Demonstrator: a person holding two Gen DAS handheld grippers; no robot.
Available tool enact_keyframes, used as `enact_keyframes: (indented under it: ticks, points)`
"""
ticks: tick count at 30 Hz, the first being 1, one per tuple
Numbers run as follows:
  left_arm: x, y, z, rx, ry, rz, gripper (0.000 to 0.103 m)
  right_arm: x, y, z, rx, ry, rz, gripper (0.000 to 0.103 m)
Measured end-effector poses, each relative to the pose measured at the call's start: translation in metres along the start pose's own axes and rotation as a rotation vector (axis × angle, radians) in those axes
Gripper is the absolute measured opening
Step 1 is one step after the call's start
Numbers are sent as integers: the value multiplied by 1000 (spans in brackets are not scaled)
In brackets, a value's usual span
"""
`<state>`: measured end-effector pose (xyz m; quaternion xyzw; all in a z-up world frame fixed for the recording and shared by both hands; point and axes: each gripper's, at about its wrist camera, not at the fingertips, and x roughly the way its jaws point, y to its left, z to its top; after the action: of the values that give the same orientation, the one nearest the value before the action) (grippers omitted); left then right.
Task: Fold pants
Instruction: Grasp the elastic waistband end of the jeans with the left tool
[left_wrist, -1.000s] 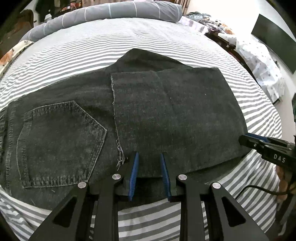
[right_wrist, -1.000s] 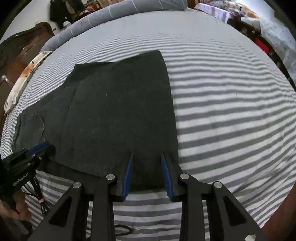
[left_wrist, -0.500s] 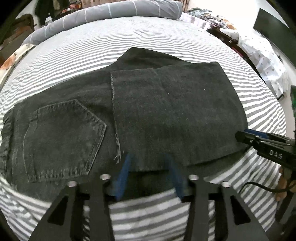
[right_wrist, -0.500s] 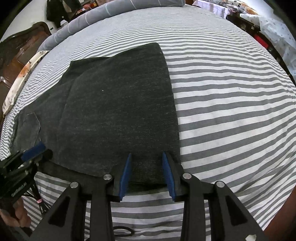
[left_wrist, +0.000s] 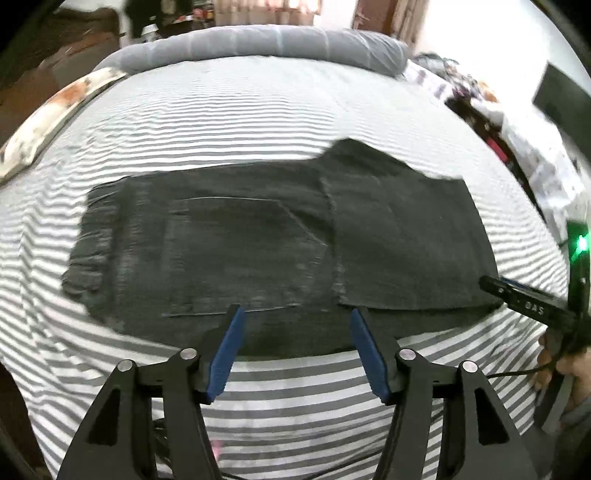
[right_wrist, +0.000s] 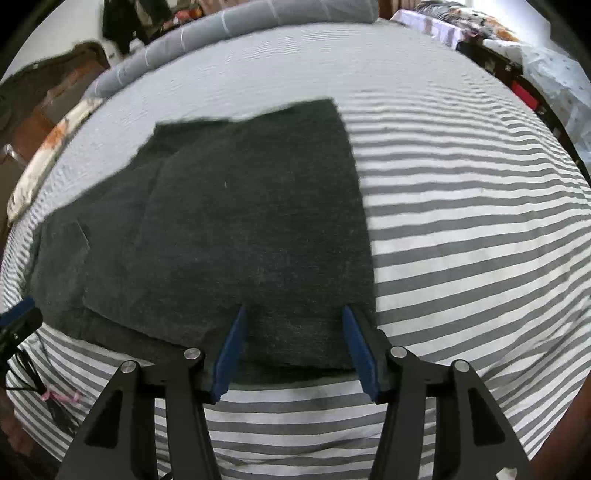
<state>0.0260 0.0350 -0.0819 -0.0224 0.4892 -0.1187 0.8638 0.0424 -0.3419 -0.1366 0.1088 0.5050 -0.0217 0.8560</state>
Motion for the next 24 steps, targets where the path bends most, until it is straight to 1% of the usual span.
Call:
enact_keyframes:
  ticks: [2, 3, 7, 10, 11, 14, 19, 24]
  points:
    - [-7, 20, 0, -59, -15, -28, 66, -11, -6, -4, 53, -33, -1, 55]
    - [-11, 32, 0, -100, -21, -54, 66, -15, -8, -6, 78, -41, -7, 56]
    - [-21, 82, -2, -271, -55, -148, 71, -31, -10, -20, 127, -65, 2, 56]
    - [-21, 115, -5, -377, -73, -182, 72, -39, -8, -24, 134, -79, 14, 58]
    - [-19, 128, -7, -418, -73, -204, 72, -40, -7, -25, 138, -81, 16, 61]
    - [-18, 155, -15, -514, -84, -237, 72, -45, -9, -29, 172, -92, 36, 63]
    - [-8, 183, -25, -621, -74, -260, 72, -41, -8, -26, 219, -92, 52, 64]
    - [8, 204, -30, -715, -53, -299, 72, -39, -4, -26, 208, -84, 40, 64]
